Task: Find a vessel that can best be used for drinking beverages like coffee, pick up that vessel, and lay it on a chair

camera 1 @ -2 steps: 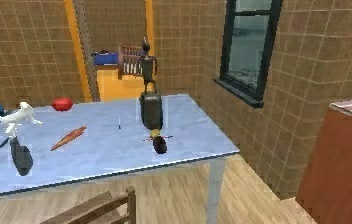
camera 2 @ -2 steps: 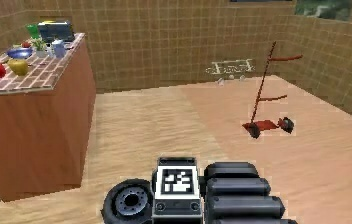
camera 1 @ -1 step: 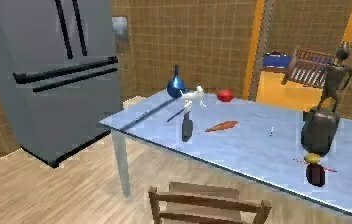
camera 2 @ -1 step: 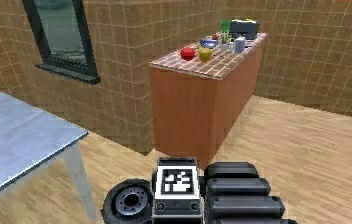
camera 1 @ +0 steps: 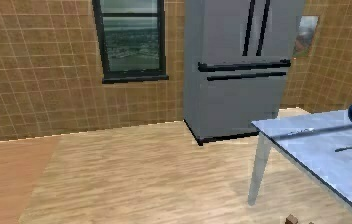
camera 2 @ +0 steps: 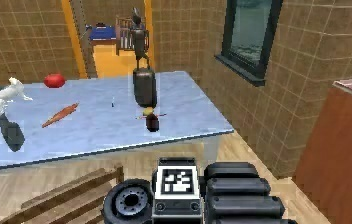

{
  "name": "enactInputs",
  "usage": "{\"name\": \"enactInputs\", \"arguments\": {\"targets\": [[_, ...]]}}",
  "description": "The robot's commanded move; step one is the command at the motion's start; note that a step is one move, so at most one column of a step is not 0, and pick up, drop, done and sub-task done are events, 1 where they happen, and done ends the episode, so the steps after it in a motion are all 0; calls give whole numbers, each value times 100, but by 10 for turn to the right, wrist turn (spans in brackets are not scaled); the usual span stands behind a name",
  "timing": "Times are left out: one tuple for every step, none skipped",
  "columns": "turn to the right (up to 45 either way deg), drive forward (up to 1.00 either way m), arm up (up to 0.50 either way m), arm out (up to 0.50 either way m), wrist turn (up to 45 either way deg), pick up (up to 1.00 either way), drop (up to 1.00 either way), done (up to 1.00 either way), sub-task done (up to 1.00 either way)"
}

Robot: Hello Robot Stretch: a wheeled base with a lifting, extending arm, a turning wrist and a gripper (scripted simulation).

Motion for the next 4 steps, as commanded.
{"name": "enactInputs", "arguments": {"targets": [[-30, 0, 0, 0, 0, 0, 0, 0, 0], [450, 0, 0, 0, 0, 0, 0, 0, 0], [450, 0, 0, 0, 0, 0, 0, 0, 0], [450, 0, 0, 0, 0, 0, 0, 0, 0]]}}
